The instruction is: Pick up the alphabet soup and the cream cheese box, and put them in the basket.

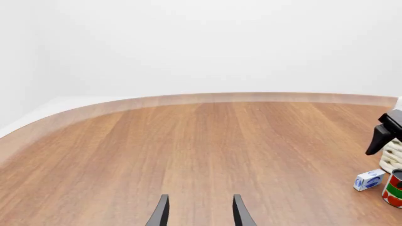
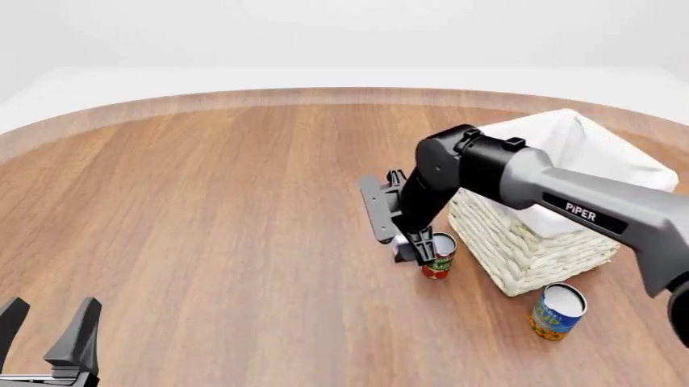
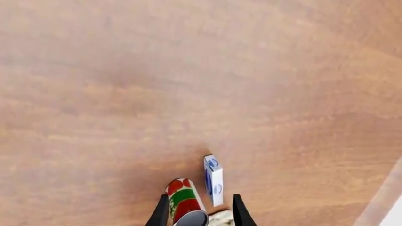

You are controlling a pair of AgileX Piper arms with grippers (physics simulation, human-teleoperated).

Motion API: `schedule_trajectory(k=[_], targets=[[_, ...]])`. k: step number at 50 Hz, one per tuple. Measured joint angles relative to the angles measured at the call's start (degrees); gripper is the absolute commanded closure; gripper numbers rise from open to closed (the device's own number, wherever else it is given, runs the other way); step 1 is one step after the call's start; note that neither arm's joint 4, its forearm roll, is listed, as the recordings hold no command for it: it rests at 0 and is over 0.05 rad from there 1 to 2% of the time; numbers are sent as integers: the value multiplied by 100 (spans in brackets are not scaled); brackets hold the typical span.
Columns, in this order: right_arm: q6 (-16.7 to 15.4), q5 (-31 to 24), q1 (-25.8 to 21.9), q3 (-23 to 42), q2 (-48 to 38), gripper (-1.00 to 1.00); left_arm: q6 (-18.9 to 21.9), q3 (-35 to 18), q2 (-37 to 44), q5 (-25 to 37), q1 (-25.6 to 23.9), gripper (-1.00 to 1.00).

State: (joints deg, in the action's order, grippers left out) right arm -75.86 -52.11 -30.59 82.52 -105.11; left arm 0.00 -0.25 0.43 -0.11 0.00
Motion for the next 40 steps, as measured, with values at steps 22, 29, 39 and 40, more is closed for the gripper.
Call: schedule_trajectory(k=[22,29,39,40], targets=[[10,-58,51,352,-354,-100,0,0,0,0,0,-100],[-28,-101,92,451,-465,-100,0,0,0,0,0,-100],[-72,-163,152,575,-628,-100,0,0,0,0,0,-100],[-76,-171,157,589,-645,-100,0,0,0,0,0,-100]])
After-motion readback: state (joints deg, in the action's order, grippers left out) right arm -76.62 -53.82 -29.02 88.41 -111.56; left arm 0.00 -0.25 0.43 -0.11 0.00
